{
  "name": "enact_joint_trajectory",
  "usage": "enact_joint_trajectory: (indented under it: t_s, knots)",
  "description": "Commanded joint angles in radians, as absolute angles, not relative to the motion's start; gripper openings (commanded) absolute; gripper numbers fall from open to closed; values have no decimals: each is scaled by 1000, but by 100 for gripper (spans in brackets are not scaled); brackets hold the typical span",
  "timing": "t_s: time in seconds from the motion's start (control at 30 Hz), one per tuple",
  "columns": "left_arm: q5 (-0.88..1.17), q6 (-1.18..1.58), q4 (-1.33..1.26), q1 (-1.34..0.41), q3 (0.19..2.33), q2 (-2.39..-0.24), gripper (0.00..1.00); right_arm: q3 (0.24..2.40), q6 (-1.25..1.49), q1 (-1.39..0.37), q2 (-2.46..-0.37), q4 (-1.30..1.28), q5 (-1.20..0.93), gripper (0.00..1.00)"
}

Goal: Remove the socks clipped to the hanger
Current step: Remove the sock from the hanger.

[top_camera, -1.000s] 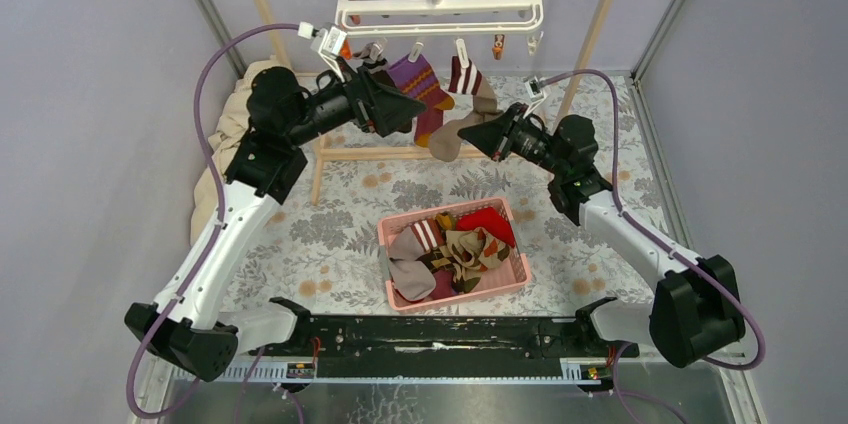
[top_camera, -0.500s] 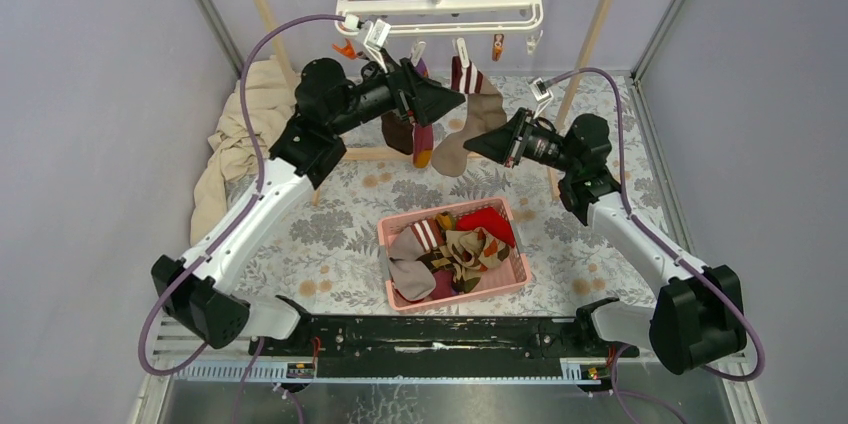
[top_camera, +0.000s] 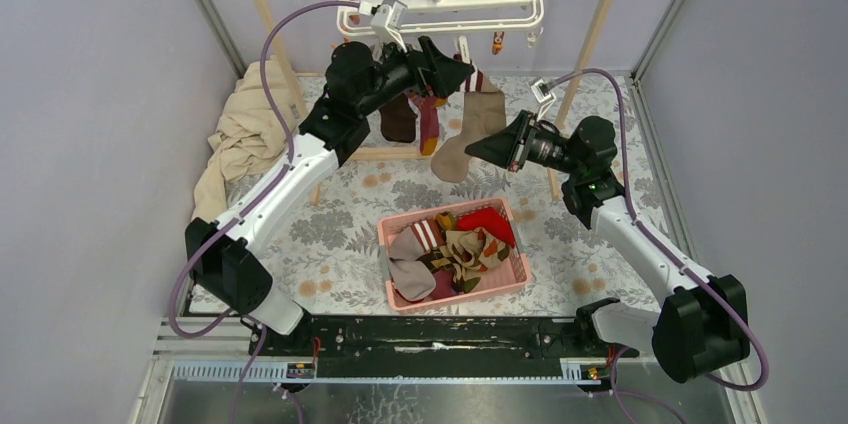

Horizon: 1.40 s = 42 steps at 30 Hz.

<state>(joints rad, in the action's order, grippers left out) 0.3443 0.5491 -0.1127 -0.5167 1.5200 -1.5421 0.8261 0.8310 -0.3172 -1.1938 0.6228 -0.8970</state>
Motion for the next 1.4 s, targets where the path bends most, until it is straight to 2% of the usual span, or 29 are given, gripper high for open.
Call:
enact_joint_trajectory:
  t_s: [0.0,0.47,0.7,0.83,1.03,1.37]
  knots:
    - [268,514,-218,-522,1563,-1575,95,823,849,-310,-1158,660,-932,0]
    - [102,537,-409,-549,1486,-1591,94,799,862,-310,-1134,663,-943,0]
    - [67,537,-440,-552,1459,-1590,77,793,864,-311,-1128,667,-952,0]
    - [64,534,-447,-552,1448,-1582,78,792,862,-311,-1131,668,-958,0]
    - [55,527,-464,-552,1430,-1565,83,788,863,-310,-1134,673,-964,0]
    - [29,518,-497,-551,1398,-1531,80,782,864,-310,-1140,681,-972,0]
